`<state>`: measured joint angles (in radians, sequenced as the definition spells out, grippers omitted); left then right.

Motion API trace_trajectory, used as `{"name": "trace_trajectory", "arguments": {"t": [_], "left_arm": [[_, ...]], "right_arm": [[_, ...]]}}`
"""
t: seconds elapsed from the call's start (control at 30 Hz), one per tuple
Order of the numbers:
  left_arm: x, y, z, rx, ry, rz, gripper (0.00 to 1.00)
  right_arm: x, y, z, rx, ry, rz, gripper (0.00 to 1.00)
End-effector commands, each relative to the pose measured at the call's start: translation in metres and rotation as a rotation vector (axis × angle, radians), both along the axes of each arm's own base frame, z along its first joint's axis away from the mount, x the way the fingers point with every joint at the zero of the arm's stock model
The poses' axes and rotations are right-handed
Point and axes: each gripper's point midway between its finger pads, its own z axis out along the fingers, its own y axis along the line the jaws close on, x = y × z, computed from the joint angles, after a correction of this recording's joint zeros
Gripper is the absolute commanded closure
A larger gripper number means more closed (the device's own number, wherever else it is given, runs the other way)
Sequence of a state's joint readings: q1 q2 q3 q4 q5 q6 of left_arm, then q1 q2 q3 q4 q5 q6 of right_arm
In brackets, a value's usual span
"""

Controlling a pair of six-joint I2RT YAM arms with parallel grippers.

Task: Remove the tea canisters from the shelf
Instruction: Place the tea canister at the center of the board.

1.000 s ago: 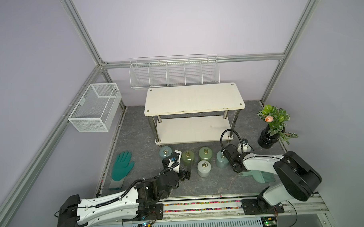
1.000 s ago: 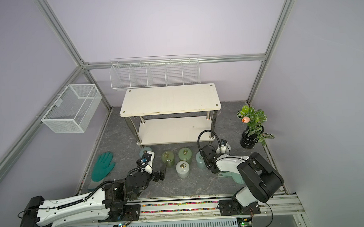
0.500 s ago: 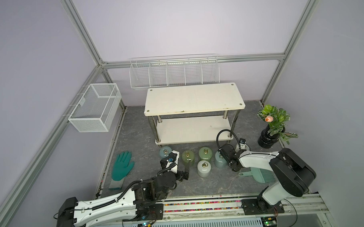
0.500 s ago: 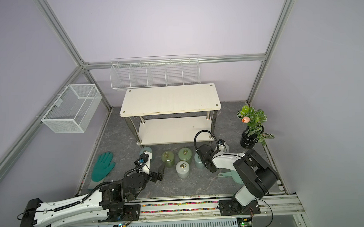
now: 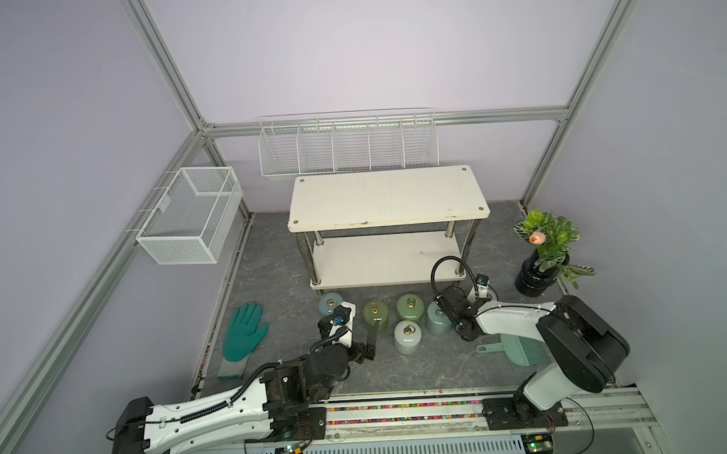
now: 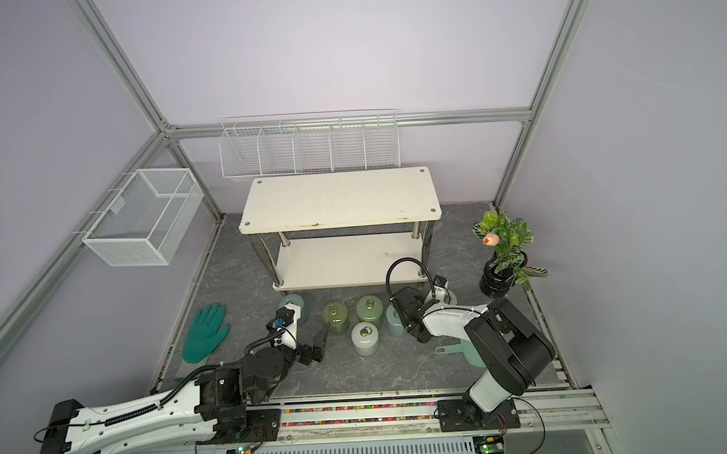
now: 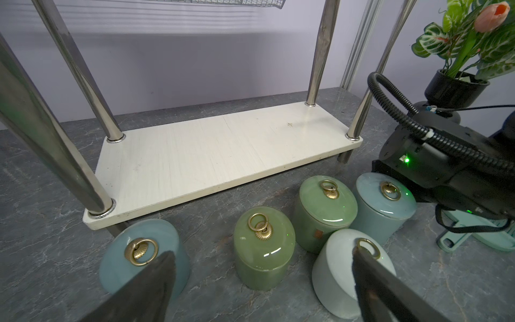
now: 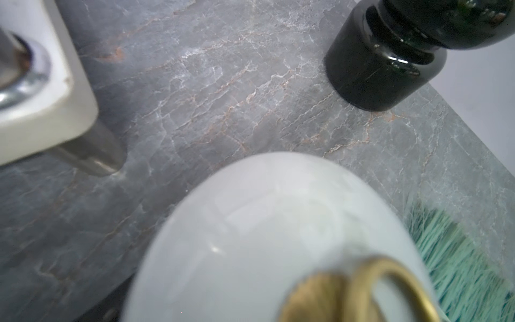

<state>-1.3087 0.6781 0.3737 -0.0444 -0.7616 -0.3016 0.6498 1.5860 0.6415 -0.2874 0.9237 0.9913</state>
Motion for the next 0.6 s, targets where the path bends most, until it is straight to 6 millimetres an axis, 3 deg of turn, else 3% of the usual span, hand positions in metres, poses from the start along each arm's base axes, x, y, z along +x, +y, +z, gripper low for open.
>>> {"name": "trace_trajectory", "arguments": {"t": [0.0, 0.17, 0.57], "left_arm": [[0.002, 0.000, 0.004, 0.023, -0.003, 0.007, 0.00], [0.003, -0.005, 0.003, 0.040, 0.002, 0.005, 0.00], [0.005, -0.007, 0.006, 0.034, -0.003, 0.013, 0.00]], "right_arm": [[0.006, 0.003, 0.005, -0.002, -0.024, -0.006, 0.00], [0.003, 0.000, 0.005, -0.002, -0.034, -0.016, 0.11], [-0.001, -0.004, 0.018, 0.010, -0.065, -0.028, 0.11]]}}
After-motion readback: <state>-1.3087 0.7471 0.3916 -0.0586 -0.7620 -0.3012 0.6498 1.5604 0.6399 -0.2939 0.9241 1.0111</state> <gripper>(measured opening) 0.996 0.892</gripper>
